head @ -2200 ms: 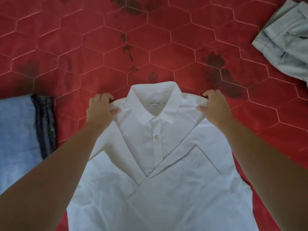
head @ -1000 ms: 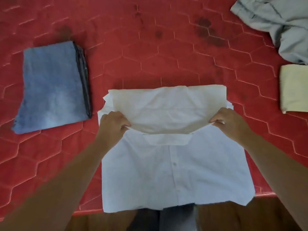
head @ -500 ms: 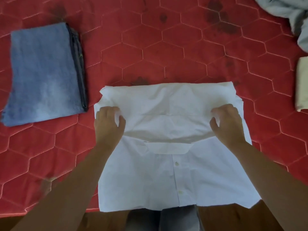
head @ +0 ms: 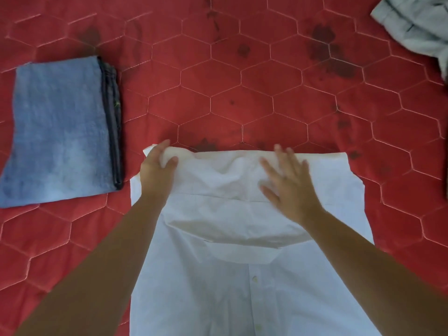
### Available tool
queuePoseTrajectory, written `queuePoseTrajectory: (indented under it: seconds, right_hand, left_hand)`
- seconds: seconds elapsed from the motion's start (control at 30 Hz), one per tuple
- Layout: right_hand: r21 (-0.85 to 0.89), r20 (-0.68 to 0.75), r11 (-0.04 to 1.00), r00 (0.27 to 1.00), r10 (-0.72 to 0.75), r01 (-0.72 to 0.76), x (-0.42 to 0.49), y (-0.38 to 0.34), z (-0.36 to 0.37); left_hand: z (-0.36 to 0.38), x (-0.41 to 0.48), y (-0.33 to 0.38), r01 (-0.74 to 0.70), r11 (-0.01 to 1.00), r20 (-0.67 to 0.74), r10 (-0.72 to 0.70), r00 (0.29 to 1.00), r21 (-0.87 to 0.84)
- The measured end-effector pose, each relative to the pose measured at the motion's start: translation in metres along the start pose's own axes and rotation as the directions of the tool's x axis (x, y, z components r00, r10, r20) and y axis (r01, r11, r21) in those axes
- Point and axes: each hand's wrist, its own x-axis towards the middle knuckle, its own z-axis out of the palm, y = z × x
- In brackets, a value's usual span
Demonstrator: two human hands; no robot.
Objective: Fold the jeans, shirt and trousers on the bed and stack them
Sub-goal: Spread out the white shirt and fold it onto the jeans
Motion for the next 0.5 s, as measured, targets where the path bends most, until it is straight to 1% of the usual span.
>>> queuePoseTrajectory:
  seconds: [0.07, 0.13, 0.2, 0.27, 0.33, 0.4, 0.43, 0.47, 0.5]
  right_hand:
    - [-0.027, 0.011, 0.99, 0.99, -0.138, 0.139, 0.011, -0.029, 0.006]
    - [-0.066, 0.048, 0.977, 0.979, -0.198, 0.201, 0.021, -0.046, 0.019]
    - [-0.078, 0.087, 0.982, 0.983, -0.164, 0.171, 0.026, -0.044, 0.03]
    - [-0.079, 0.094, 0.992, 0.992, -0.086, 0.094, 0.027, -0.026, 0.04]
    - [-0.091, 0.122, 0.996, 0.992, -0.011, 0.022, 0.022, -0.006, 0.041]
    - [-0.118, 0.126, 0.993, 0.992, 0.011, 0.004, 0.018, 0.005, 0.036]
    - [-0.121, 0.12, 0.993, 0.992, 0.026, -0.011, 0.018, 0.005, 0.032]
    - [-0.109, 0.081, 0.994, 0.996, 0.043, -0.034, 0.018, 0.0, 0.027]
    - [-0.081, 0.01, 0.995, 0.998, 0.056, -0.055, 0.02, -0.01, 0.023]
  left_hand:
    - [0.0, 0.0, -0.007, 0.027, 1.0, 0.021, -0.027, 0.999, -0.013]
    - [-0.001, 0.001, -0.018, 0.08, 0.997, -0.008, -0.08, 0.997, -0.019]
    - [-0.001, 0.006, -0.026, 0.093, 0.995, -0.032, -0.093, 0.995, -0.023]
    - [0.0, 0.008, -0.03, 0.058, 0.998, -0.047, -0.057, 0.997, 0.025]
    - [0.001, 0.006, -0.031, 0.004, 0.988, -0.067, 0.006, 0.998, 0.153]
    - [-0.001, -0.001, -0.03, -0.064, 0.948, -0.097, 0.099, 0.99, 0.312]
    - [-0.001, -0.005, -0.028, -0.107, 0.909, -0.128, 0.172, 0.977, 0.403]
    - [0.0, -0.008, -0.026, -0.165, 0.857, -0.148, 0.268, 0.952, 0.488]
    - [0.005, -0.012, -0.024, -0.252, 0.802, -0.135, 0.379, 0.915, 0.541]
